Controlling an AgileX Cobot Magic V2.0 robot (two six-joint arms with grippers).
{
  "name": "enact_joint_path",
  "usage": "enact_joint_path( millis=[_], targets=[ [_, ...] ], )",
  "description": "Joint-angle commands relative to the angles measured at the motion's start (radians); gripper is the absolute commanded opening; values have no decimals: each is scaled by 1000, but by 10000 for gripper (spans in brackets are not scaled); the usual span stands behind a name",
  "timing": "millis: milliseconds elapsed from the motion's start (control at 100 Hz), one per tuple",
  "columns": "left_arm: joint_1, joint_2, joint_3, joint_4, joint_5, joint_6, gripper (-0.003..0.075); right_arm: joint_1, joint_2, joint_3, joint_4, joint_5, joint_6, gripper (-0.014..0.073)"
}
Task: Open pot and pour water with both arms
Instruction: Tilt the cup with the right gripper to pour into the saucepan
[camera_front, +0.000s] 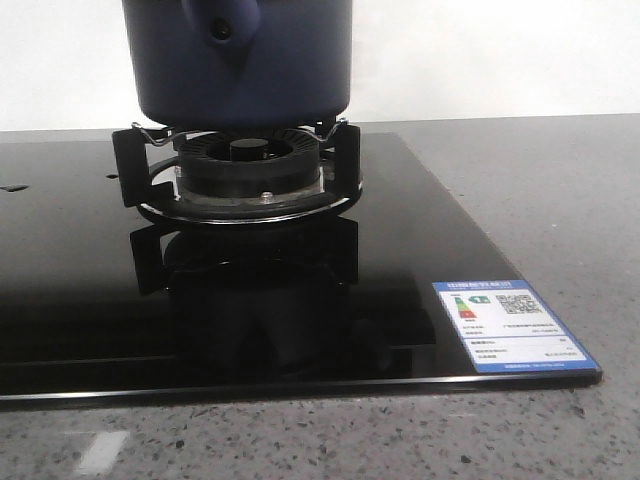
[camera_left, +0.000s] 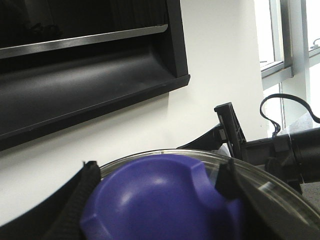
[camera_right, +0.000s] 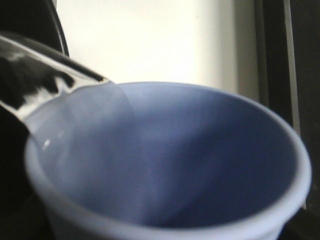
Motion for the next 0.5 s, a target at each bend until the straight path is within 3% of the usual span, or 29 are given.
enact_joint_path(
  millis=[0,230,420,490],
  targets=[
    [4,-23,-30,-53,-9,-7,207,-5,-39,-49,-71,-3,-4,248],
    [4,-23,-30,-53,-9,-7,207,-5,-32,-103,-248,50,-4,248],
    [4,-23,-30,-53,-9,-7,207,-5,-28,-131,-516,51,-4,248],
    [4,-23,-30,-53,-9,-7,207,-5,-22,-150,-519,62,-23,248]
  ],
)
